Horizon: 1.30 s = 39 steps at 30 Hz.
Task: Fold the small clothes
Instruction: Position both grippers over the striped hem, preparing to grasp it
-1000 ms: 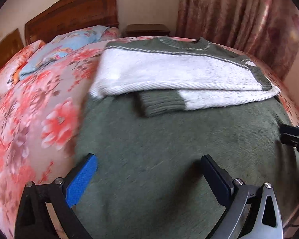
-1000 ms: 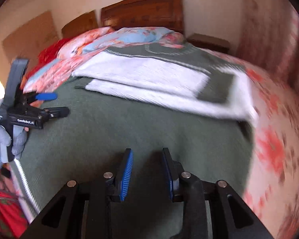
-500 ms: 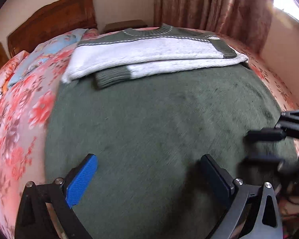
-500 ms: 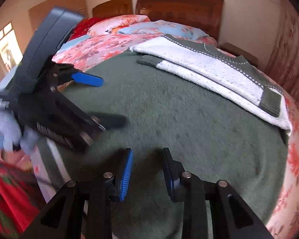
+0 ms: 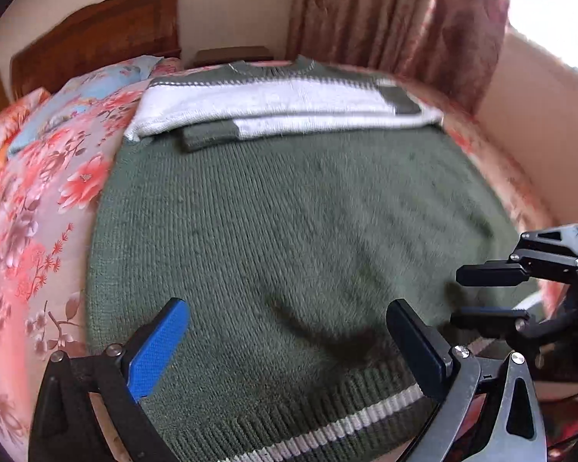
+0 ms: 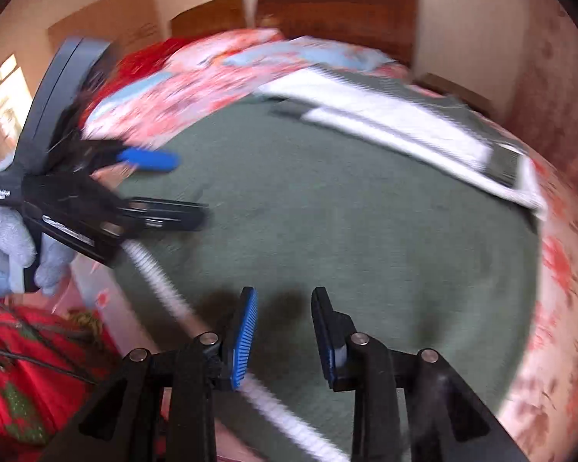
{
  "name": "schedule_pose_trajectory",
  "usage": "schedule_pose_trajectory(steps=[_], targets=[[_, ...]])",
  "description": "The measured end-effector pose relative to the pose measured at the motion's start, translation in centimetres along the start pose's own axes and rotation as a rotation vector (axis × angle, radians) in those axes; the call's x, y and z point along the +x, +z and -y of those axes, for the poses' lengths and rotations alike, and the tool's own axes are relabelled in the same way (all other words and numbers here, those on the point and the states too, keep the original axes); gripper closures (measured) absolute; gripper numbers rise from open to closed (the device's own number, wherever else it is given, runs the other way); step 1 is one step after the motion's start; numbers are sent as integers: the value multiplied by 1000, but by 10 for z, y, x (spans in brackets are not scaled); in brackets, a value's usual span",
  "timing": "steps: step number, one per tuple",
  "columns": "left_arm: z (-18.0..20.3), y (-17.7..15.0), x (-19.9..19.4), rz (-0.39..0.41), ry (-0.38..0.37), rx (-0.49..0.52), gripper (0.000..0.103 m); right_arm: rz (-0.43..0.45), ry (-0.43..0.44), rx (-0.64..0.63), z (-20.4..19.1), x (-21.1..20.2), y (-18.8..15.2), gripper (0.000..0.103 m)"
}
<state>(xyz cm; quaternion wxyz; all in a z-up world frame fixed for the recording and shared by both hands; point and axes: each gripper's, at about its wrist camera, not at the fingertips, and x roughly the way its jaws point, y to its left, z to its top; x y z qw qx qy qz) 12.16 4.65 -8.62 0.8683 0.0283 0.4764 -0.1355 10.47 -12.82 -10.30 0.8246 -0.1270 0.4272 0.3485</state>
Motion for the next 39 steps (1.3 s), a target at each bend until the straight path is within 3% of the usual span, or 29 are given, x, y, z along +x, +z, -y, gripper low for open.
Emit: schedule_pose_trajectory(steps=[3,7,10,12,15,17,19,22,29,33,37,39], targets=[[-5,-16,-4,14,40,50,0,21,-2,-55,-2,-5,-14,73],[-33,-32,-18,17,58,-6,0,17,-5,53,32,-30,-43,73],[-30,-37,-23,1,64,-3,0,32,-4,95,41,-49,-62,74],[-25,-32,-23,-10,57,-20,0,18,-43,95,30,-50,-58,73],[-7,-24,-27,31,-34,-23,0,50,-15,51,6,-42,-36,73],[5,-20,-20,34,-30,-3,0,52,14,18,-11,-32,-28,73],[8,-22,-10,12,-14,7,0,2,-1,-26,-17,-18,-34,72],[9,-33,-16,30,2,66,0,41,-1,-79,-15,-31,-49,72],[-16,-46,-30,0,17,35,0,34,-15,106,28,-75,-96,74],[-15,-48,-31,-18,20,38,0,20,-30,130,31,-86,-107,73],[-17,-41,-34,-48,11,8,0,-4,-26,164,34,-85,-100,74],[-18,-27,-39,9,-39,-46,0,34,-80,161,32,-81,-79,74]])
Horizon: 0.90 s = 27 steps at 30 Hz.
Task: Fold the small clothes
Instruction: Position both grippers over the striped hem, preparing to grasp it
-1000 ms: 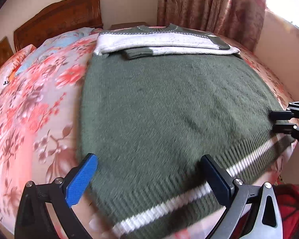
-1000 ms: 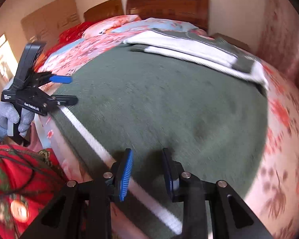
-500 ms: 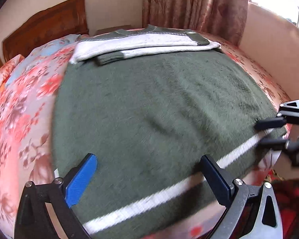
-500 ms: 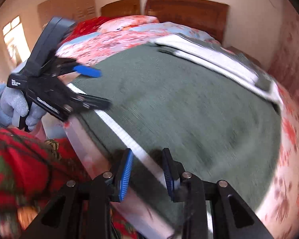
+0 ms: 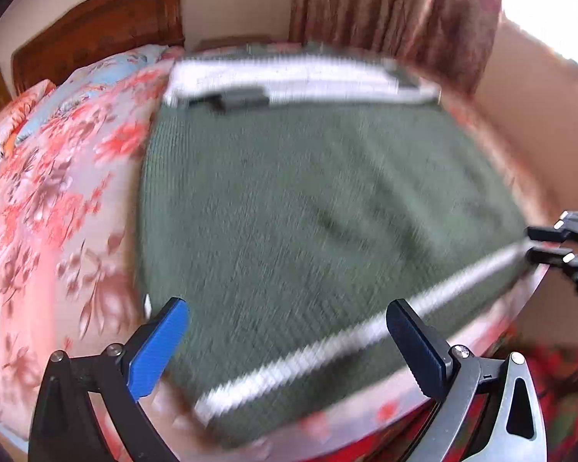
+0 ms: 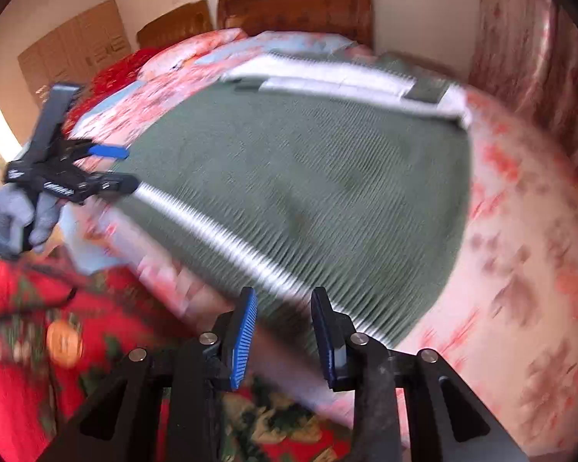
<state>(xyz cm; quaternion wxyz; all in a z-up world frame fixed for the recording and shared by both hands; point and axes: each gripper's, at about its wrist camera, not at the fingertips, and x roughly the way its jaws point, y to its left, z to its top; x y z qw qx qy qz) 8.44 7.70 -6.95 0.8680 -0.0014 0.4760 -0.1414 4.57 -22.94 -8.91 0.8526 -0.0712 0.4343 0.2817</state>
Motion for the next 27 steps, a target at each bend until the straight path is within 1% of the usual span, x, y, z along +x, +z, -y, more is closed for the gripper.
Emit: schedule_pose_trajectory(steps=[2,3,4,6,7,8,9,10,11,12,14,15,17,18,19,20,21,23,24,25,26,27], targets=[[0,15,4,28,-37,-43,0,54,-2,30,3,4,18,74],[1,20,9,31,-44,-50,0,54,-14,37,5,8,24,74],[1,23,15,23,-42,-49,0,47,-24,31,4,15,30,74],[1,22,31,-19,-18,-42,0,31,-1,-3,0,28,33,74],[2,20,32,-4,3,-20,0,7,0,-20,-3,36,31,74],[4,16,31,-8,22,14,0,-16,-5,-36,-4,42,27,74],[6,10,30,-14,50,50,0,15,-5,-55,-4,37,23,74],[5,5,29,-17,74,77,0,16,3,-47,3,33,17,74],[1,-1,26,-4,71,87,0,18,9,-15,11,29,12,76],[-5,-5,22,-6,60,75,0,16,13,27,22,25,8,80],[-14,-5,19,-22,68,61,0,-3,0,72,37,17,3,81],[-18,-2,18,-24,71,45,0,-18,-26,66,38,16,4,81],[-18,9,13,14,54,2,0,-39,-84,47,35,18,12,81],[-17,14,12,33,37,-19,0,-25,-75,42,30,19,20,81],[-16,20,14,43,22,-33,0,5,-48,31,24,20,29,81],[-14,29,21,43,27,-35,0,25,-35,15,19,22,35,81],[-12,34,28,36,48,-26,0,33,-32,-8,11,29,44,80],[-8,40,45,-7,68,-2,0,16,-45,-55,1,44,53,80],[-7,38,51,-24,95,15,0,1,-50,-79,-3,54,55,80],[-4,35,49,-9,119,49,0,-26,-54,-89,-2,61,54,80],[-6,31,46,-11,110,54,0,-7,-42,-91,1,59,50,80],[-11,26,42,-9,104,47,0,-13,-35,-72,8,56,45,80]])
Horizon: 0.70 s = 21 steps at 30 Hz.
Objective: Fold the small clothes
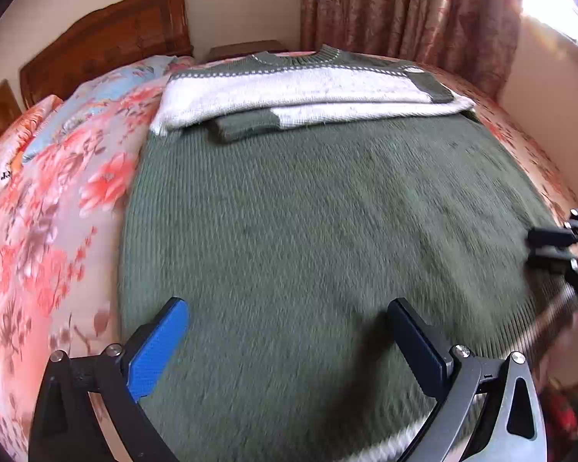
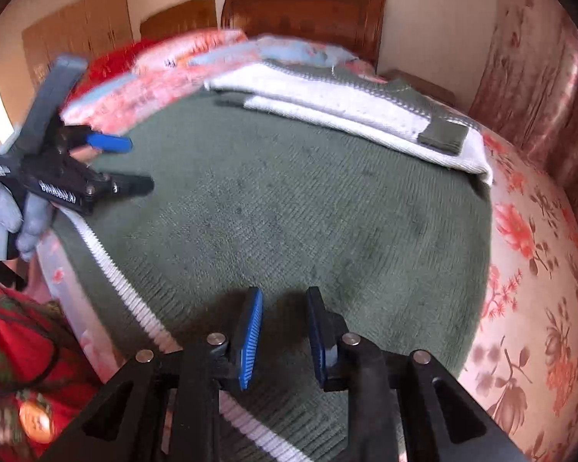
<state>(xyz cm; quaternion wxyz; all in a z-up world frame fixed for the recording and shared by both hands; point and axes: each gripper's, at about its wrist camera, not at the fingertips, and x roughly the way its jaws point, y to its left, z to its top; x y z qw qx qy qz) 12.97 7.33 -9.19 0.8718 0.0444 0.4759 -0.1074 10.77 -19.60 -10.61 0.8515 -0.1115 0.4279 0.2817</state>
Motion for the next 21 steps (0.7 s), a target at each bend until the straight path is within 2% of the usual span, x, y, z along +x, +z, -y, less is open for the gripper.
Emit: schedule_pose_trajectory(steps=[4,6,7,10,12,14,16,18,21], targets=[[-19,-13,-10,-3,11,-36,0,6,12,112,33,-18,-23,81],[-17,-4,-11,-1,10,-52,0,-20,-52,105,37,-21,-21,81],[-15,4,-12,25,1,-59,0,-24,-72,94,38,-21,-17,80],[-8,35,-5,77,-26,-65,0,35,-46,82,39,-16,10,80],[-2,54,10,78,-14,-64,0,49,-71,45,38,-4,30,79],[-1,68,28,44,-24,-71,0,41,-88,26,41,12,44,79],[-2,69,44,-10,4,-83,0,9,-97,46,54,30,52,79],[-4,62,40,10,23,-60,0,20,-82,73,68,29,48,79],[-18,55,35,10,32,-90,0,29,-100,129,87,15,31,79]])
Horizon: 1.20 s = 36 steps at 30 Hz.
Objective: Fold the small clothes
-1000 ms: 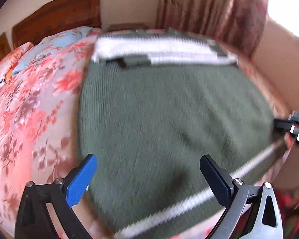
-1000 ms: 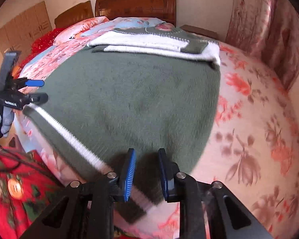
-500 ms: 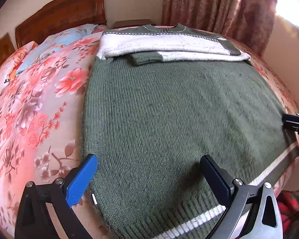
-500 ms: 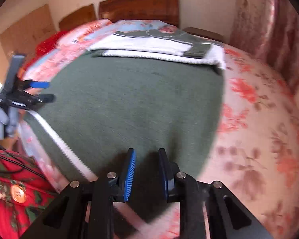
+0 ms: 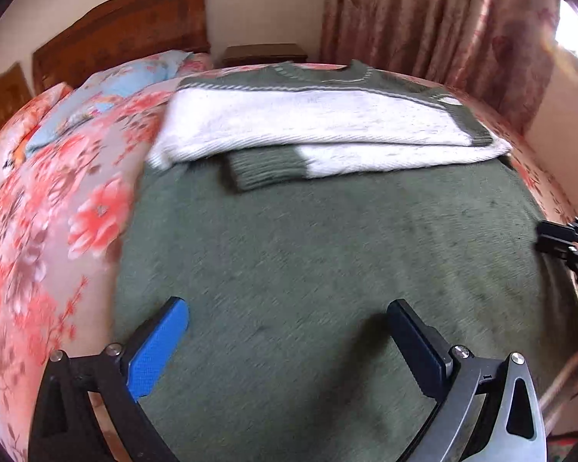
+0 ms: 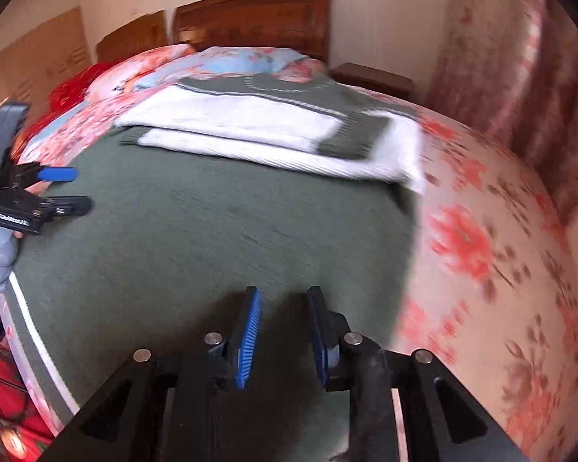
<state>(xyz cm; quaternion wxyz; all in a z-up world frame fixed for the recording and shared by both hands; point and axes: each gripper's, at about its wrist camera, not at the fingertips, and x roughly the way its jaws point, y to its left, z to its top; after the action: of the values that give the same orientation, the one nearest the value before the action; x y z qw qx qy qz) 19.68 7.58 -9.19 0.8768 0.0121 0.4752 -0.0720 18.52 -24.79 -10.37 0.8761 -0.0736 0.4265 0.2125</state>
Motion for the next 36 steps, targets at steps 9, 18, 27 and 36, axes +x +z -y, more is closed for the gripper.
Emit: schedule_pose_trajectory(steps=[9,18,27,36], targets=[[-14,29,3,33,30,-37,0,21,-18,16,4,-5,17,79],[-27,30,19,18,43,-72,0,12,-9,-19,-4,39,50,78],[-24,31,20,19,51,-65,0,22,-81,144,24,34,43,78],[-24,31,20,19,53,-65,0,5,-84,59,-3,48,47,76]])
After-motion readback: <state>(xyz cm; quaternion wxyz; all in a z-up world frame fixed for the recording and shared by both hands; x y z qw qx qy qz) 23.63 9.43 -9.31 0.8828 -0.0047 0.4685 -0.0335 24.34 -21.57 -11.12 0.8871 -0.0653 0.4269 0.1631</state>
